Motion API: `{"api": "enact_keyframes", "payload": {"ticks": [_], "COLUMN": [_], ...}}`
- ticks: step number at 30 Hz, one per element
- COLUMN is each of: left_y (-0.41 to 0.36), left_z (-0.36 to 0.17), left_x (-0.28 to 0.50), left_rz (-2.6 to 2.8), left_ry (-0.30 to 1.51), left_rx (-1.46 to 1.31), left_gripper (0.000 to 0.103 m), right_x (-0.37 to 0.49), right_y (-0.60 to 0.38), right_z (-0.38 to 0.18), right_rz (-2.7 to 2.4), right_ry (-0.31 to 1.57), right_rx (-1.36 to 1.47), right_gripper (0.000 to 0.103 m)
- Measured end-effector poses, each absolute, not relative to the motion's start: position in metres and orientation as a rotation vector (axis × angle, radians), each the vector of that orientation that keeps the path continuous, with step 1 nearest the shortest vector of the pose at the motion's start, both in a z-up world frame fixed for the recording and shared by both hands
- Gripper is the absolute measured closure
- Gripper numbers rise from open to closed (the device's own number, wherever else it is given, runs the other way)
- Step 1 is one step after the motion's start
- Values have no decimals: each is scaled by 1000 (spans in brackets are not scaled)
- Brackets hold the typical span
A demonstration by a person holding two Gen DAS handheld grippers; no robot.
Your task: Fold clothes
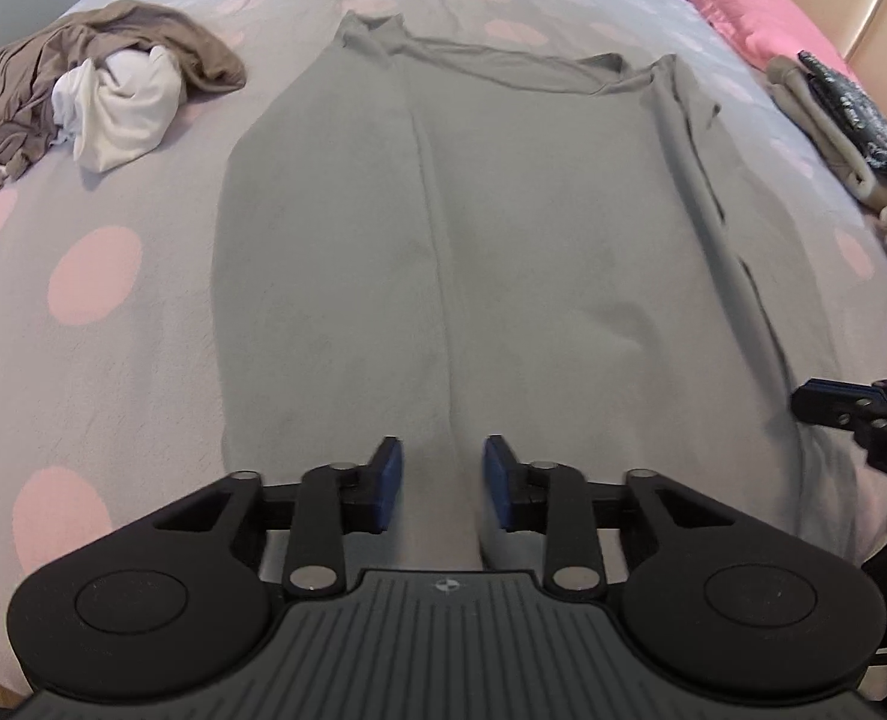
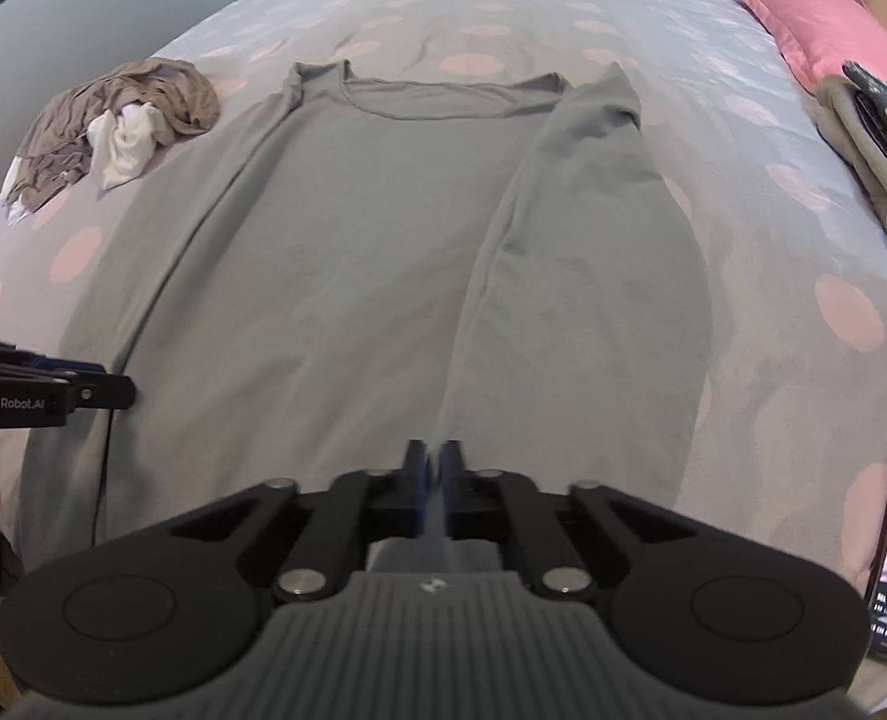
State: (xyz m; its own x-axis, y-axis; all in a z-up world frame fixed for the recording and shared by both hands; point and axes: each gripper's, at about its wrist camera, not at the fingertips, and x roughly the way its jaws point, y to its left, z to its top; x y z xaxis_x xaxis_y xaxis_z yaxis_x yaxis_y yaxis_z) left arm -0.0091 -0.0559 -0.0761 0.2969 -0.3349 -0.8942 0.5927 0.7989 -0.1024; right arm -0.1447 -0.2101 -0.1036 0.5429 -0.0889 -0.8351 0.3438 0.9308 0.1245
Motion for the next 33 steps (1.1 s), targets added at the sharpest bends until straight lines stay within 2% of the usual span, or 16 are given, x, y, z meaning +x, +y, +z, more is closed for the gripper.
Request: {"api": "enact_keyframes", "payload": {"ticks": [2, 5, 9, 10, 12, 13, 14, 15, 16, 18, 19, 33], "left_y": [-52, -50, -50, -51, -53, -53, -55, -55, -56, -54, -52, 0], "left_z": [-74, -71, -74, -74, -74, -74, -75, -75, -76, -77, -76, -2], "left_x": [-6, -4, -1, -2, -4, -4, -5, -5, -4, -1, 1, 67], "left_rz": [-622, -585, -578, -580, -588, -595, -596, -593, -584, -564, -556, -361], "left_ry": [1109, 1093, 1111, 1107, 1099, 1094, 1092, 1092, 1095, 1103, 1106, 988], "left_rx": [249, 266, 258, 260, 265, 265, 271, 279, 289, 286, 277, -4], "left_gripper": [95, 99, 99, 98, 88, 86, 86, 86, 87, 100, 102, 103], "right_x": [-145, -145, -144, -144, -143, -143, -142, -142, -143, -145, -146, -151], "right_y": [-215, -216, -212, -211, -209, -208, -208, -208, -210, -217, -220, -280], "right_z": [-103, -104, -105, -105, -106, -107, -109, -110, -111, -110, -108, -57], "right_rz": [-273, -289, -268, -261, -252, -254, -264, -274, -281, -286, -287, -458], "right_ry": [965, 974, 976, 973, 978, 983, 991, 1000, 1004, 999, 994, 922], "right_rx": [313, 305, 299, 301, 298, 294, 285, 274, 280, 327, 349, 456], "right_gripper": [100, 100, 86, 80, 79, 79, 83, 95, 96, 97, 97, 100]}}
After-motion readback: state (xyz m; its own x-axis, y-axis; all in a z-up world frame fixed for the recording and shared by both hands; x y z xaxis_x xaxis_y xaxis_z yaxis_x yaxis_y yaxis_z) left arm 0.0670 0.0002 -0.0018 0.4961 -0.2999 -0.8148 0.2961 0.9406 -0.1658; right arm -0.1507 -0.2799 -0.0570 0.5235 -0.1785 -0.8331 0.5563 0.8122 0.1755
